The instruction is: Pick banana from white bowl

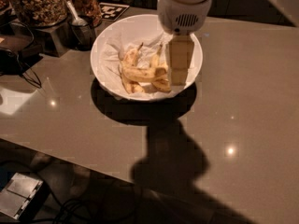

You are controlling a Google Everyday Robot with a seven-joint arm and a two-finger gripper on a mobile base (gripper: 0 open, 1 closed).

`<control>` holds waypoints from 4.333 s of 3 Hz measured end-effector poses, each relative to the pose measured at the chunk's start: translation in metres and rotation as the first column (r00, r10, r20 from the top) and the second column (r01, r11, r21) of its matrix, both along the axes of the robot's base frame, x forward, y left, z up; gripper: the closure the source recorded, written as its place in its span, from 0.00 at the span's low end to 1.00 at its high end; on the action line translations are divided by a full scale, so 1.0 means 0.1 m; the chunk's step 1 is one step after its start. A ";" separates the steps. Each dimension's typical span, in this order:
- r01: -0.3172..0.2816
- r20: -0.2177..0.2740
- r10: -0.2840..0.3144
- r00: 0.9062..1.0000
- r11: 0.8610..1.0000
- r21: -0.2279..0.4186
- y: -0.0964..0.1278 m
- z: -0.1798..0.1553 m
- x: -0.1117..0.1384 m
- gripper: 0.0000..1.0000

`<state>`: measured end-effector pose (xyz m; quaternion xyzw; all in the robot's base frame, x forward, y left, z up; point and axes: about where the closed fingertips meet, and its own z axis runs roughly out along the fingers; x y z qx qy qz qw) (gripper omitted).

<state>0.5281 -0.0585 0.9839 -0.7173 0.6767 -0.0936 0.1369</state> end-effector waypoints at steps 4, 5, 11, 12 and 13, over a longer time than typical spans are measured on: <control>-0.011 -0.042 0.010 0.999 0.999 -0.042 -0.06 -0.35 0.36 0.20; -0.008 -0.046 0.006 0.999 0.999 -0.044 -0.06 -0.38 0.39 0.21; -0.059 -0.063 0.055 0.996 0.996 -0.063 0.06 -0.47 0.64 0.37; -0.079 -0.071 0.074 0.995 0.994 -0.078 0.09 -0.52 0.71 0.38; -0.094 -0.088 0.086 0.992 0.991 -0.092 0.11 -0.62 0.77 0.38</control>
Offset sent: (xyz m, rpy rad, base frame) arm 0.0290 -0.0104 -0.0382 -0.0625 0.0679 0.0120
